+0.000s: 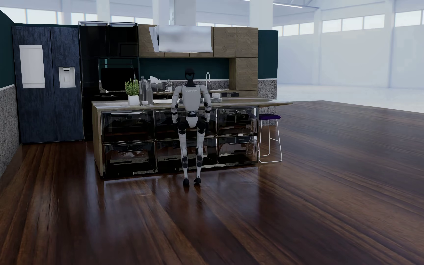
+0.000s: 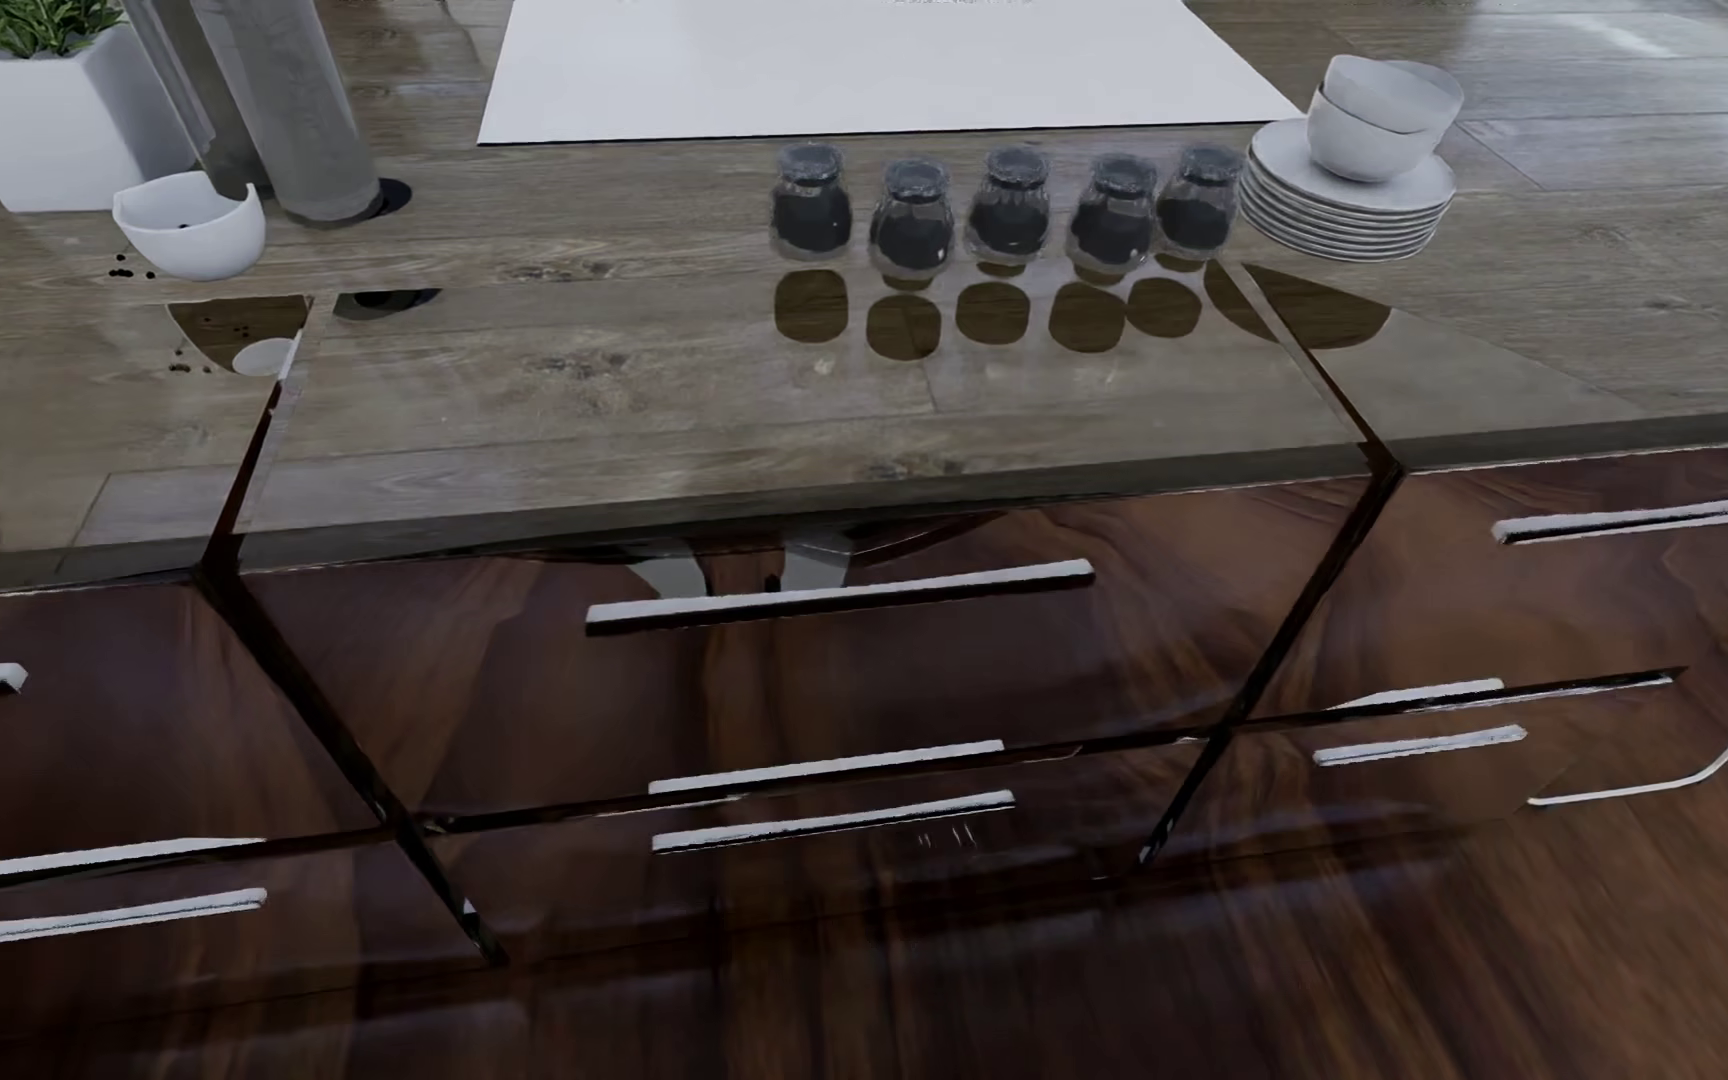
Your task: Move towards the corner
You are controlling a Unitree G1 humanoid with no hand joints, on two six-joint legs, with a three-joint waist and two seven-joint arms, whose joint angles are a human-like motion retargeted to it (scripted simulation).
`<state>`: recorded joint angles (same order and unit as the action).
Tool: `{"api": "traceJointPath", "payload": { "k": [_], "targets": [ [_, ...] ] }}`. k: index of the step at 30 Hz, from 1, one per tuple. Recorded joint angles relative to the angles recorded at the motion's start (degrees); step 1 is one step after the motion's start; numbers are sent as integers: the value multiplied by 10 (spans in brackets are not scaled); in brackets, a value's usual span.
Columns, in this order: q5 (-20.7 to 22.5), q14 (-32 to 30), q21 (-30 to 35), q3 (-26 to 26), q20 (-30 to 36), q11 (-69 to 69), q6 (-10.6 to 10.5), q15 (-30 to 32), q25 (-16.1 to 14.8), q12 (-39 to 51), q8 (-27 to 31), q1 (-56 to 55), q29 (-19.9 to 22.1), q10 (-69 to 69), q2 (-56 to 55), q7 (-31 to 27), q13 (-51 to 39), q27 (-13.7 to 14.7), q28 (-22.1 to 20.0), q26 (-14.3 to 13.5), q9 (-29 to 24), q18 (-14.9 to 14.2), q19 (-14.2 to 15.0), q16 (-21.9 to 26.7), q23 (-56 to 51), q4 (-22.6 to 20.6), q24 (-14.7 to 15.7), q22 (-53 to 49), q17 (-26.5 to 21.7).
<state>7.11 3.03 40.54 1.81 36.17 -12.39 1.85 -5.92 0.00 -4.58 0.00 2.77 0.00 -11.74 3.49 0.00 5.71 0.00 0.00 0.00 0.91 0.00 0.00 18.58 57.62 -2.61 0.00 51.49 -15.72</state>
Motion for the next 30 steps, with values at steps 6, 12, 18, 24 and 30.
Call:
{"api": "traceJointPath", "payload": {
  "k": [6,12,18,24,30],
  "targets": [
    [5,2,-5,4,2,0,3,0,0,3,0,-6,0,-1,-5,0,2,0,0,0,11,0,0,2,-2,7,0,6,3],
    [5,4,3,3,-4,6,4,1,0,-1,0,0,0,0,4,0,1,0,0,0,8,0,0,3,-2,7,0,2,1],
    [6,4,-1,3,4,1,1,-3,0,1,0,-2,0,-2,1,0,2,0,0,0,11,0,0,3,-4,7,0,4,0],
    [8,1,7,15,2,1,-3,-6,0,-2,0,-3,0,-3,-1,0,6,0,0,0,12,0,0,5,-8,9,0,3,-2],
    [7,-1,31,53,7,-7,13,-8,0,21,0,-8,0,-2,-10,0,17,0,0,0,4,0,0,18,-19,9,0,10,1]
  ]
}}
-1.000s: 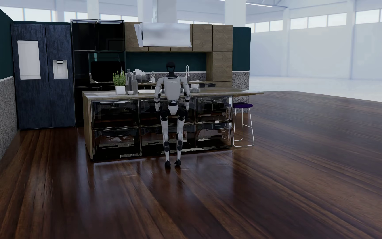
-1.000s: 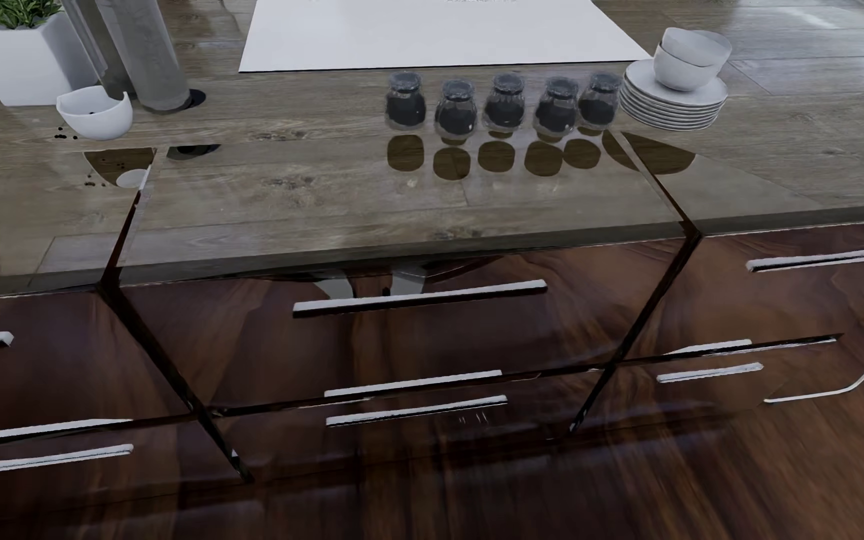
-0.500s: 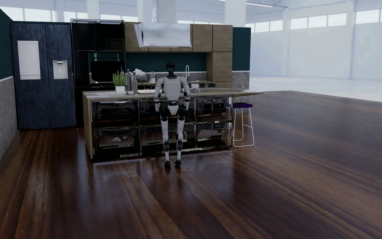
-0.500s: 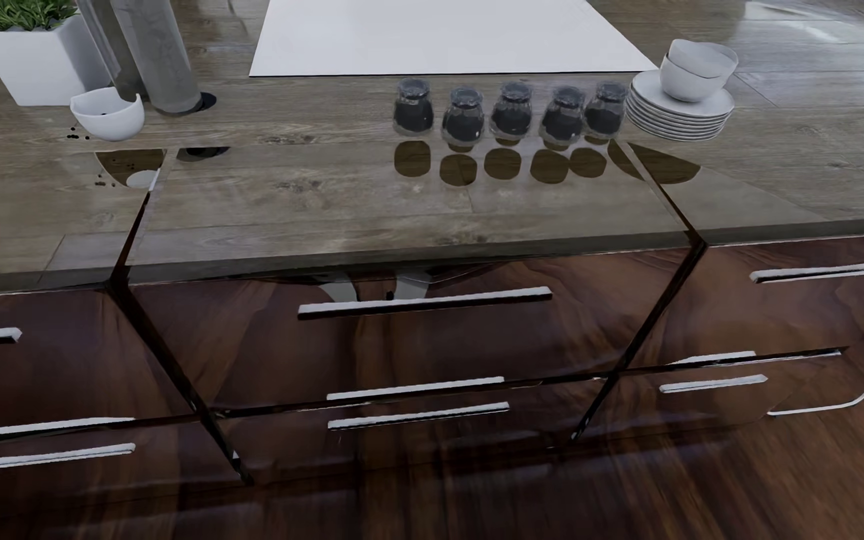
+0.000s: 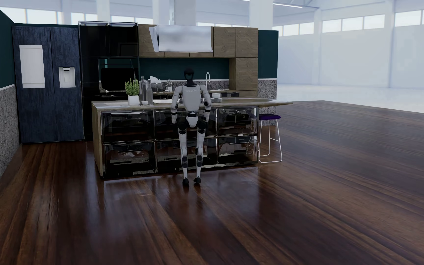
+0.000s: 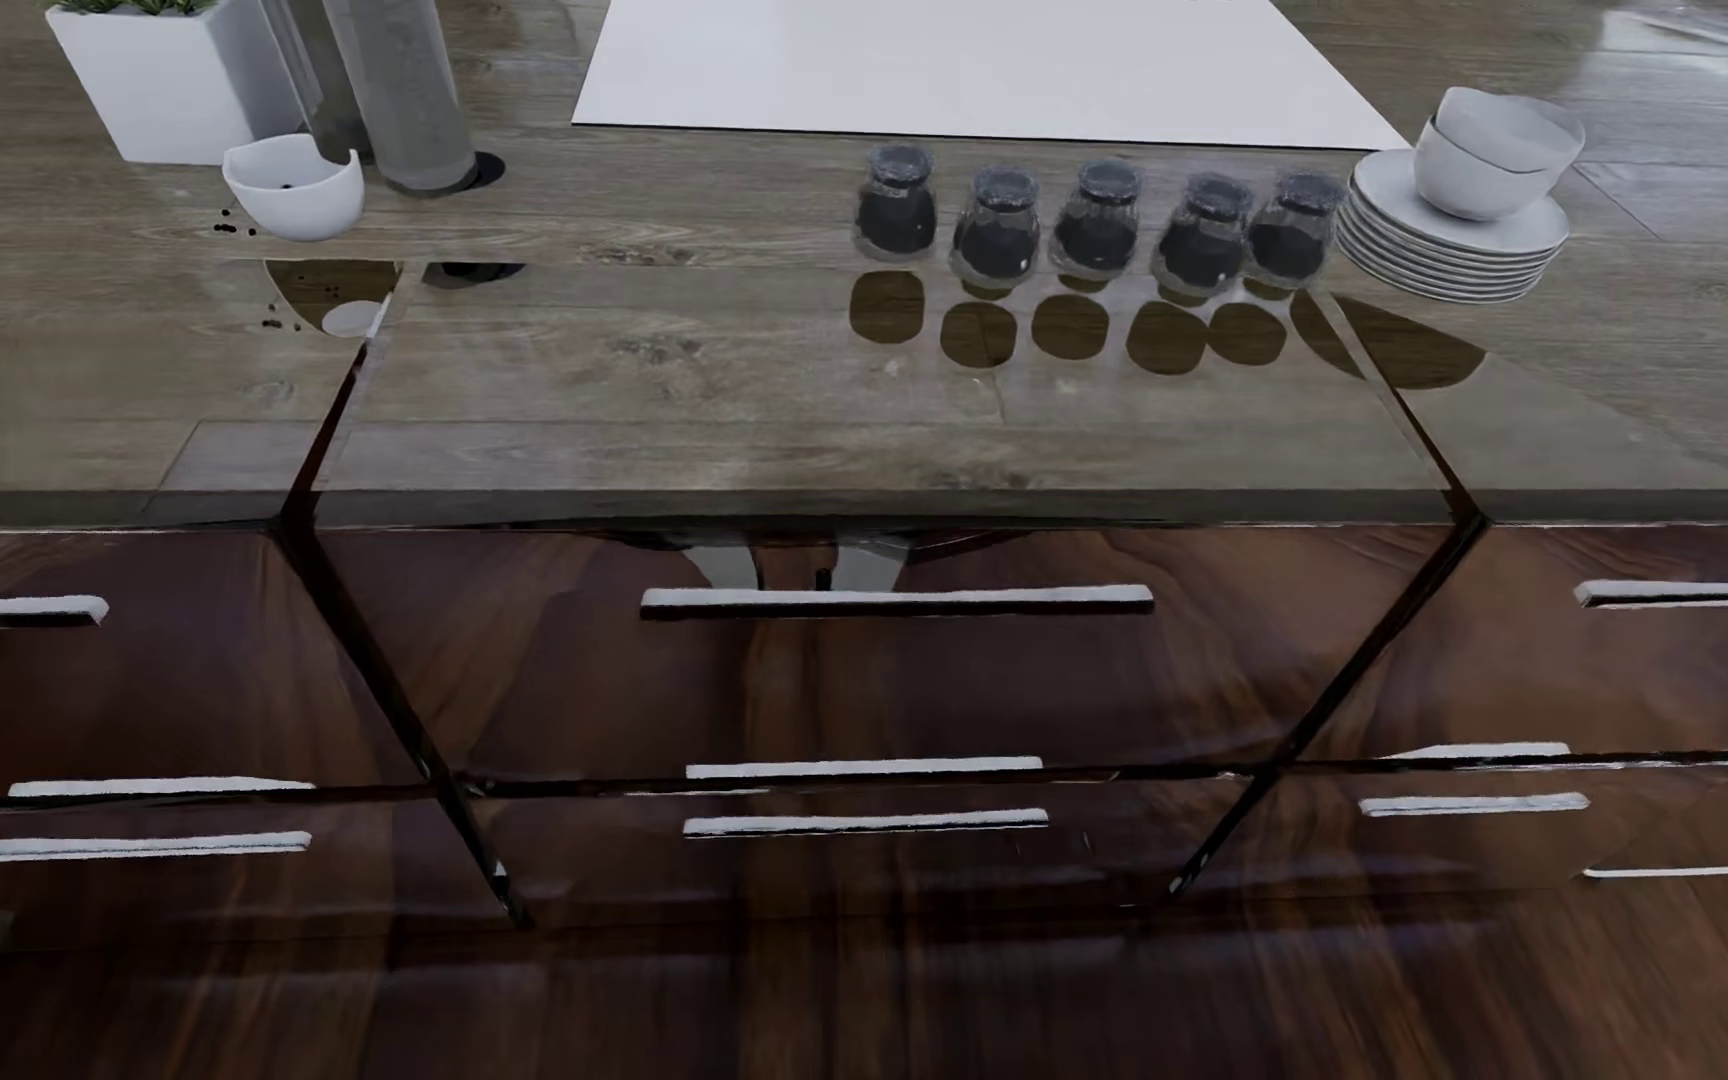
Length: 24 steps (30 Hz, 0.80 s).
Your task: Move towards the corner
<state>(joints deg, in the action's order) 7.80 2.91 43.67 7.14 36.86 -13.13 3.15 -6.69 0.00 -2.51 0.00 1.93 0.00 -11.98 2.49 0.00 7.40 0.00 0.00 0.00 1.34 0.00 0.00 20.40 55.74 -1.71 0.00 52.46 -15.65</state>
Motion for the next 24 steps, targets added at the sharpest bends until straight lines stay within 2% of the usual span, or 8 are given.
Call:
{"api": "traceJointPath", "payload": {
  "k": [4,9,24],
  "targets": [
    [-1,4,11,27,-1,5,16,1,0,17,0,6,0,-1,9,0,6,0,0,0,-11,0,0,7,-7,-1,0,2,4],
    [-12,5,-4,54,-7,-2,38,1,0,30,0,-5,0,-1,-3,0,12,0,0,0,-16,0,0,16,-27,-13,0,5,4],
    [-12,15,0,65,-5,7,43,2,0,31,0,-6,0,-6,8,0,11,0,0,0,-16,0,0,18,-39,-12,0,9,3]
  ]
}}
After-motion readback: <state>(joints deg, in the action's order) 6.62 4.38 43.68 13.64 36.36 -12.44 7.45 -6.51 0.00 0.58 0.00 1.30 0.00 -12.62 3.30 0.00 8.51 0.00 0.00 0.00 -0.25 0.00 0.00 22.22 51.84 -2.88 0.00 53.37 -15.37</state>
